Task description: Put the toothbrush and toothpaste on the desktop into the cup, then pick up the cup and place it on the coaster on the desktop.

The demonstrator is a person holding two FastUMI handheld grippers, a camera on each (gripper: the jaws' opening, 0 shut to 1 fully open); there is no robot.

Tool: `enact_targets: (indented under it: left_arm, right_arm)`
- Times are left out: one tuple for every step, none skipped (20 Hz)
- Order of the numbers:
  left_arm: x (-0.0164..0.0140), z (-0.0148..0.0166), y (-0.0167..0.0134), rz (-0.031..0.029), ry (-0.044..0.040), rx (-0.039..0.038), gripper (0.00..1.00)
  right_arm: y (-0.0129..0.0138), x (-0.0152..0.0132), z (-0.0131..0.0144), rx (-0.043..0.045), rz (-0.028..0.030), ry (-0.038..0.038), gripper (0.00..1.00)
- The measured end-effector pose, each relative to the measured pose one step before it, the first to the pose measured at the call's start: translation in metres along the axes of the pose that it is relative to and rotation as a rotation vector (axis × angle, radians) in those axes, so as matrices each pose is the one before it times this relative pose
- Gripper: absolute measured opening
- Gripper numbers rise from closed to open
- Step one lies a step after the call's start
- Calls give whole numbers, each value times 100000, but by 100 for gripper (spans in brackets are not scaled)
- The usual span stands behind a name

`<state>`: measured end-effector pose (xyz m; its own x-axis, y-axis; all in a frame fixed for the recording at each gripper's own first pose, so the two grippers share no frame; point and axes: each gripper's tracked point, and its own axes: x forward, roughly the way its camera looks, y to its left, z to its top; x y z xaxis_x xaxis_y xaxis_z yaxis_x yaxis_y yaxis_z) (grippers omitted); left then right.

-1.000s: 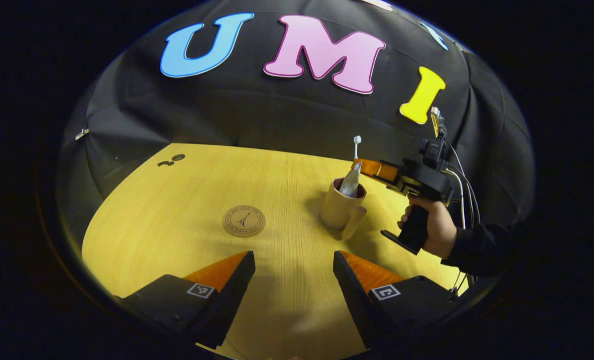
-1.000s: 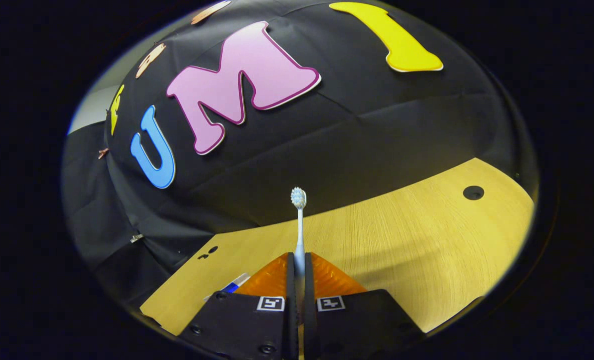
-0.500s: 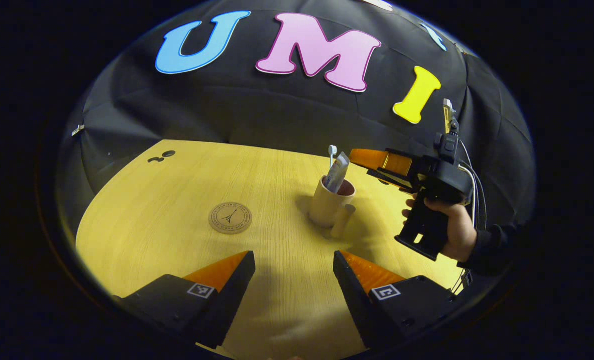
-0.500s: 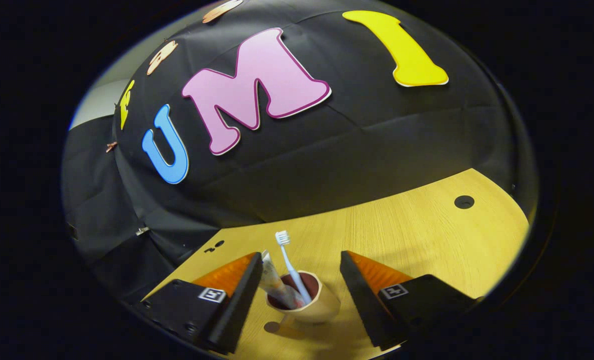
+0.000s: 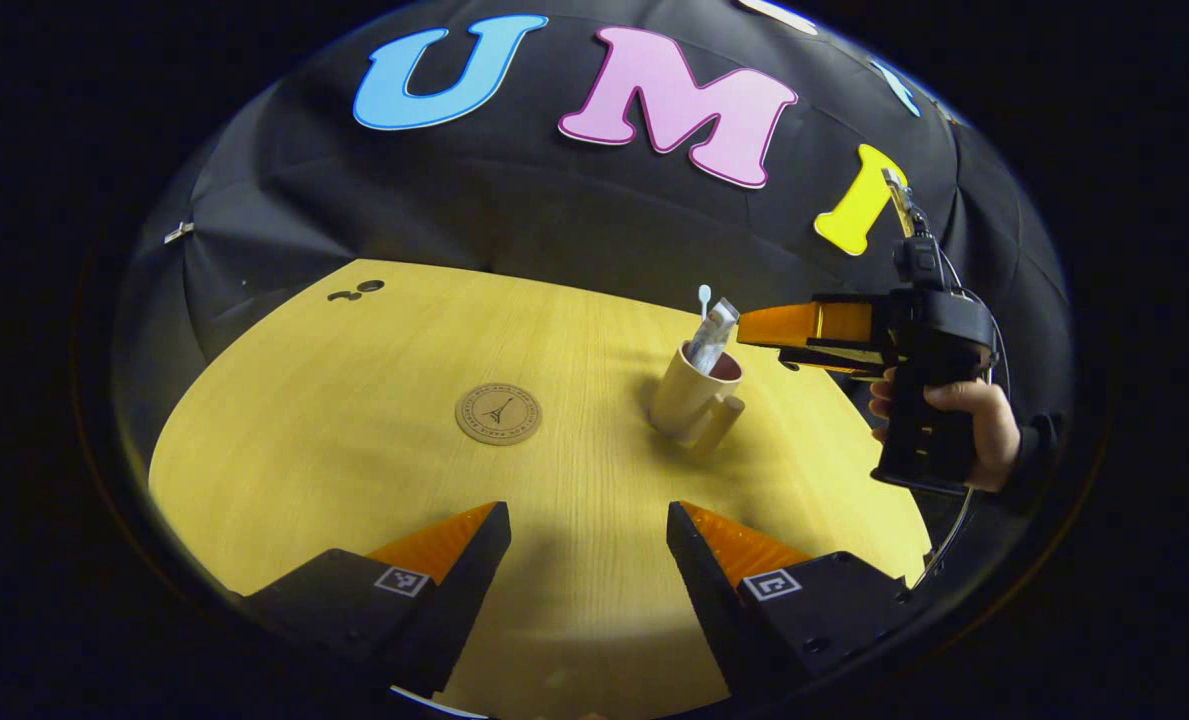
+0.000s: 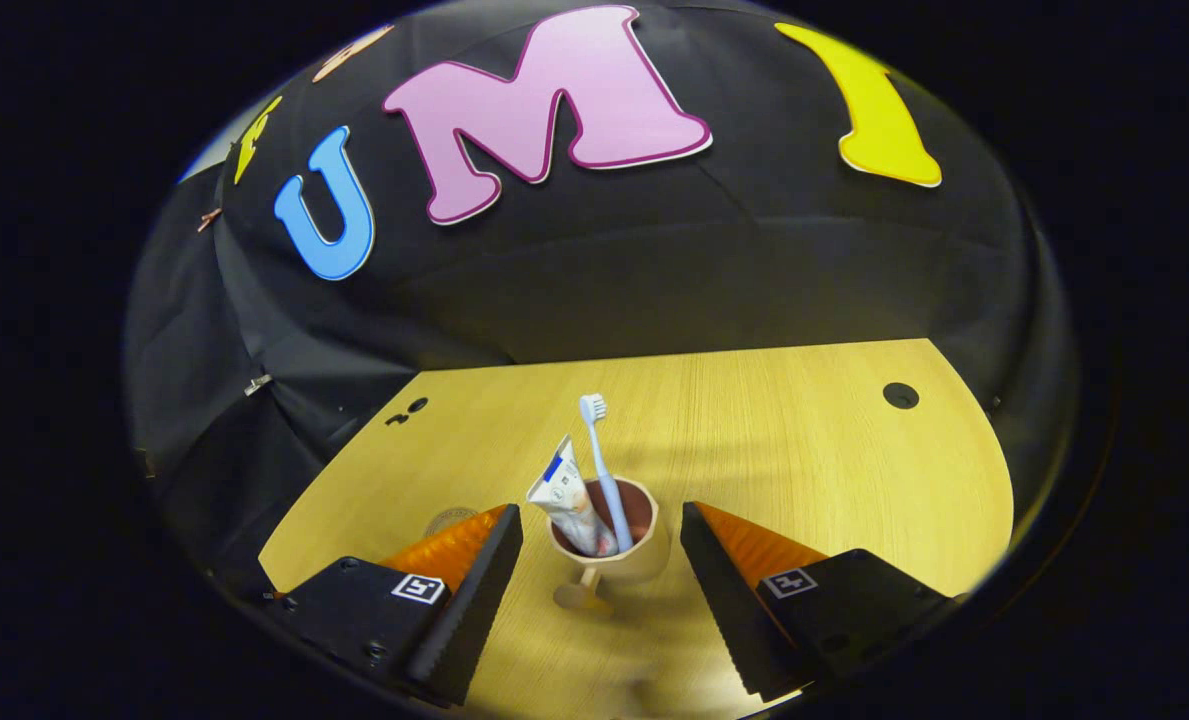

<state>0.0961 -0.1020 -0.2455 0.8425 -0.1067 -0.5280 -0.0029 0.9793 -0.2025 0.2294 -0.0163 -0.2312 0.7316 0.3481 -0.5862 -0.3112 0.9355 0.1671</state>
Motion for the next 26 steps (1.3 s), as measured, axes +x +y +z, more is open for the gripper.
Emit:
enact_targets:
  left_arm:
    - [21,-93,286,-82,20,-256,98]
    - [-202,-54,299,-136,29,-99,98]
    - [-212,-69,276,-79,-335,40,98]
    - [-72,-26,390,123,-205,-34,98]
    - [-127,-151,586,421,-71,-284,98]
    - [-147,-180,599,718,65,-705,98]
    - [-124,-222,468,633,70,-1027,98]
    - [-205,-191,559,541,190,-1334,98]
    - [-118,-354,383,367,546,-1419,98]
    - [-304,-238,444,367,980,-1353,98]
    - [-296,-287,549,631,724,-894,98]
    - [-268,-78,607,678,219,-636,98]
    - [-156,-131,458,545,95,-622,98]
    - [-177,36,494,500,118,-794,98]
    - [-136,-55,391,452,280,-984,98]
    - [-174,-85,391,475,423,-980,98]
    - [-142,-83,415,541,474,-901,98]
    - [-17,18,263,532,345,-666,98]
    - [-18,38,316,510,206,-564,98]
    - [-58,75,209,85,1,-398,98]
    - [-41,48,128,90,7,-286,98]
    - [-137,109,178,65,252,-407,98]
    - [9,6,125,-61,34,-408,98]
    - [-88,1,-71,-694,340,-373,98]
    - [-80,-251,-265,-845,501,-433,98]
    - [-75,-20,-53,-488,228,-165,98]
  right_arm:
    - [42,-12,-82,-363,-1101,2223,98]
    - [79,9,-233,-404,-929,2249,98]
    - [119,65,-206,-420,-585,2194,98]
    - [-4,69,-496,-813,-1417,2813,98]
    - [-208,88,-567,-729,-1873,3249,98]
    - [-7,308,-641,-220,-1674,3123,98]
    - [-241,498,-762,-299,-2155,3911,98]
    - [-301,407,-1072,-813,-2550,5404,98]
    - [-324,430,-869,-56,-2316,4407,98]
    - [-185,489,-708,1218,-1638,4260,98]
    - [119,626,-500,2074,-1017,3100,98]
    - [-24,409,-423,2158,-943,2839,98]
    - [206,315,-122,2614,-317,1915,98]
    - [168,350,-69,2042,-382,1515,98]
    - [100,500,-34,1754,-474,1522,98]
    - [89,420,-217,1134,-628,1796,98]
    - [117,380,-264,427,-561,2023,98]
    - [-13,183,-225,-252,-885,1980,97]
    - [14,381,-277,-614,-919,1649,97]
    - [-24,392,-217,-664,-1174,1455,97]
    - [-57,417,-155,-367,-1100,1098,97]
    - [-85,232,-44,-94,-1142,681,97]
    - [-31,233,55,-12,-881,554,97]
    - [75,287,-65,-454,-335,684,97]
    - [61,242,-33,-521,-377,1022,97]
    - [200,326,-75,-369,-149,974,97]
